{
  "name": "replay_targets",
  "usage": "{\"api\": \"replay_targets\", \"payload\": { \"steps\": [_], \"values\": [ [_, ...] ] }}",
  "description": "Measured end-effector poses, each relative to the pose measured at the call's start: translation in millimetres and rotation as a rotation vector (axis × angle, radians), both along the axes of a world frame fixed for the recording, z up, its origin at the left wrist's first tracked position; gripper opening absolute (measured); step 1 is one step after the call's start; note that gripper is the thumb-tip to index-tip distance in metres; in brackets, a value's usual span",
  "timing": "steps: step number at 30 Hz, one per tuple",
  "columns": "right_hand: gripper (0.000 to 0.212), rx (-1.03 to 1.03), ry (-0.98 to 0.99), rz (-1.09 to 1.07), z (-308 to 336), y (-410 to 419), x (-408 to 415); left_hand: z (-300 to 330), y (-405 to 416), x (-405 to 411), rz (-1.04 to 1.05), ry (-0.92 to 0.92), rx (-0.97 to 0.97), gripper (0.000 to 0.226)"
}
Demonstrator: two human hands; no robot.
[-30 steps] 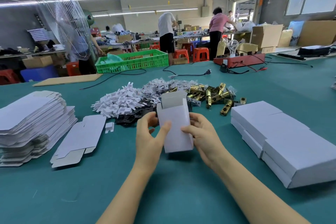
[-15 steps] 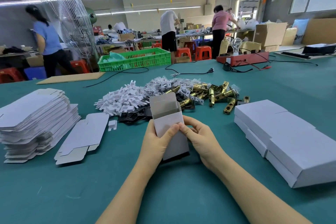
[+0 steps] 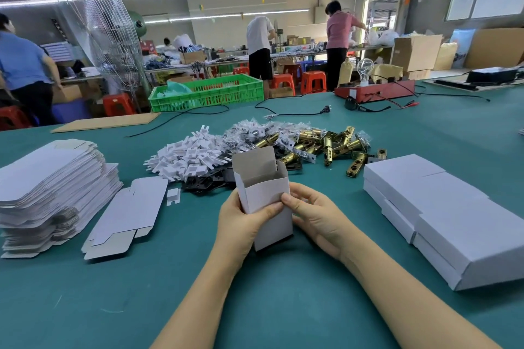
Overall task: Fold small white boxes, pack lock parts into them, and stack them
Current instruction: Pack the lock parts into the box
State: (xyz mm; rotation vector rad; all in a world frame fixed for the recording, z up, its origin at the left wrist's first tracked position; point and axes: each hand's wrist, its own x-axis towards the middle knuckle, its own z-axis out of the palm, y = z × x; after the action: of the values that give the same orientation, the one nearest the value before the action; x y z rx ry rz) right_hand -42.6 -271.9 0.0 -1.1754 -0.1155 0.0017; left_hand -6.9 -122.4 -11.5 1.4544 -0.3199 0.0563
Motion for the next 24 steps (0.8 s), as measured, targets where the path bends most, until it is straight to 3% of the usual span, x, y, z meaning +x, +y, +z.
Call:
{"api": "replay_targets", "payload": {
  "steps": [3,6,9,12,16,18,21,24],
  "values": [
    [0.032,-0.006,0.118,-0.051,7,-7,0,-1,1,4,0.068,0.007,0.031,0.041],
    [0.011,-0.025,0.275,-0.303,13,-25,7,0,8,11,0.156,0.033,0.035,0.035],
    [0.006,-0.007,0.361,-0.528,25,-44,32,-1,12,15,0.183,0.062,-0.015,0.033],
    [0.02,-0.268,0.344,-0.627,33,-63,71,-2,10,17,0.189,0.086,-0.044,0.034],
    [0.023,-0.923,0.389,-0.72,27,-88,113,-4,11,20,0.187,0.098,-0.055,0.035],
    [0.032,-1.148,0.403,-0.763,22,-93,124,-5,11,22,0.181,0.099,-0.056,0.034],
    [0.036,-1.264,0.396,-0.76,14,-90,138,-6,11,22,0.163,0.091,-0.053,0.033],
    [0.028,-1.229,0.45,-0.765,10,-86,143,-6,10,22,0.153,0.085,-0.051,0.033]
  ]
}}
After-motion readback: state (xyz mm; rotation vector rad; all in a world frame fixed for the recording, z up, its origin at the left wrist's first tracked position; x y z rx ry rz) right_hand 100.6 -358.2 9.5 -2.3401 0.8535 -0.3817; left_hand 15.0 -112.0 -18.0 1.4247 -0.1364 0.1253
